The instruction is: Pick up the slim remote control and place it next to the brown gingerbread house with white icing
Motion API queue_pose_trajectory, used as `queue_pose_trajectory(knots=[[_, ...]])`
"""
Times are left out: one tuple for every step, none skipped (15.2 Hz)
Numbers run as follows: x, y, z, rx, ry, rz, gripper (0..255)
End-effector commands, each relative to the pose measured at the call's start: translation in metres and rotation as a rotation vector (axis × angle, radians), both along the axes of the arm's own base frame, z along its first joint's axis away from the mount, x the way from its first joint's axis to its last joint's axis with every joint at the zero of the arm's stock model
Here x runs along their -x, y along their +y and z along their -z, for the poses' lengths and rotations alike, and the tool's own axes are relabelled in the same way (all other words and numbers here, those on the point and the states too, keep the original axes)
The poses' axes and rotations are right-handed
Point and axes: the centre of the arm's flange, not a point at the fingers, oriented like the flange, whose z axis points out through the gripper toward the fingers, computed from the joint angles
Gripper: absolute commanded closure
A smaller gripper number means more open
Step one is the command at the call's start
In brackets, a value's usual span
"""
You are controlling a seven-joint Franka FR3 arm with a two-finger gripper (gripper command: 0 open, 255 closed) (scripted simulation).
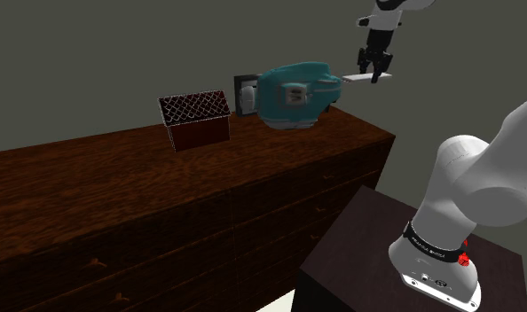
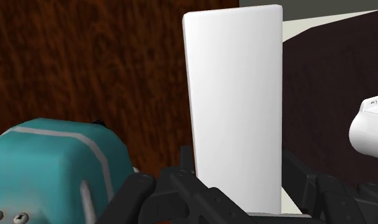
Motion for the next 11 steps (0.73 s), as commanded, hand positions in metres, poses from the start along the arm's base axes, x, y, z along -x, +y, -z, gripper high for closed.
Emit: queue_pose_trajectory(knots=[[0.000, 0.000, -0.011, 0.000, 0.000, 0.000, 255], [0.000, 0.000, -0.016, 0.000, 0.000, 0.000, 255], [0.000, 0.000, -0.019, 0.000, 0.000, 0.000, 255], [-0.005, 0.012, -0.019, 0.000, 0.000, 0.000, 255], [-0.011, 0.024, -0.019, 0.000, 0.000, 0.000, 255], [-0.016, 0.036, -0.019, 0.000, 0.000, 0.000, 255], [-0.021, 0.048, -0.019, 0.000, 0.000, 0.000, 255], [-0.027, 0.060, -0.019, 0.000, 0.000, 0.000, 255], [-0.032, 0.072, -0.019, 0.000, 0.000, 0.000, 255], [-0.037, 0.084, -0.019, 0.000, 0.000, 0.000, 255], [-0.043, 0.096, -0.019, 0.000, 0.000, 0.000, 255]])
